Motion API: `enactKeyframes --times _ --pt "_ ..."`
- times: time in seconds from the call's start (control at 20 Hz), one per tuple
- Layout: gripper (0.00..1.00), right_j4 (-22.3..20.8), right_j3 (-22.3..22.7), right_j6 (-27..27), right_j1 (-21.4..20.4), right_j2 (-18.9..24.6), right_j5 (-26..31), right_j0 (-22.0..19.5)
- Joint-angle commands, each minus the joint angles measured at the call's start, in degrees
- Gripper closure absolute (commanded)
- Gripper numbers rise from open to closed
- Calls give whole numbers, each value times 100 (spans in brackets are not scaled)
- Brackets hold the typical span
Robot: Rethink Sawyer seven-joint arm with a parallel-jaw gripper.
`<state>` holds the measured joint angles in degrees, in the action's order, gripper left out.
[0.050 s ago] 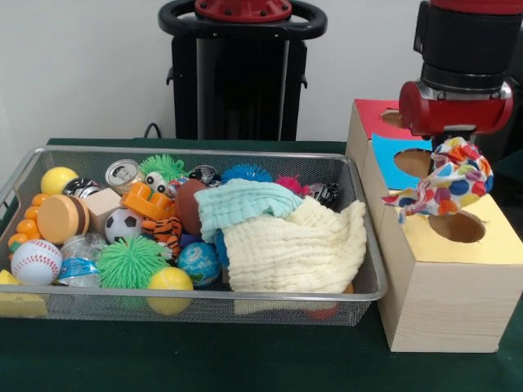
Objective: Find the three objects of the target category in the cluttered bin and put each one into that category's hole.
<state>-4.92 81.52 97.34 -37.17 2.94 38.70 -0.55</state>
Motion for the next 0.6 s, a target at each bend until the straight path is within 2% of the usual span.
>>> enactKeyframes --times 0.05,0.15,0.45,0.6 --pt "100 -359 843 99 -105 96 83 -112" --pt "100 -387 886 163 -96 111 73 -91" --pt "100 -373 843 484 324 171 -245 -69" --pt "100 -270 627 585 623 201 -258 -141"
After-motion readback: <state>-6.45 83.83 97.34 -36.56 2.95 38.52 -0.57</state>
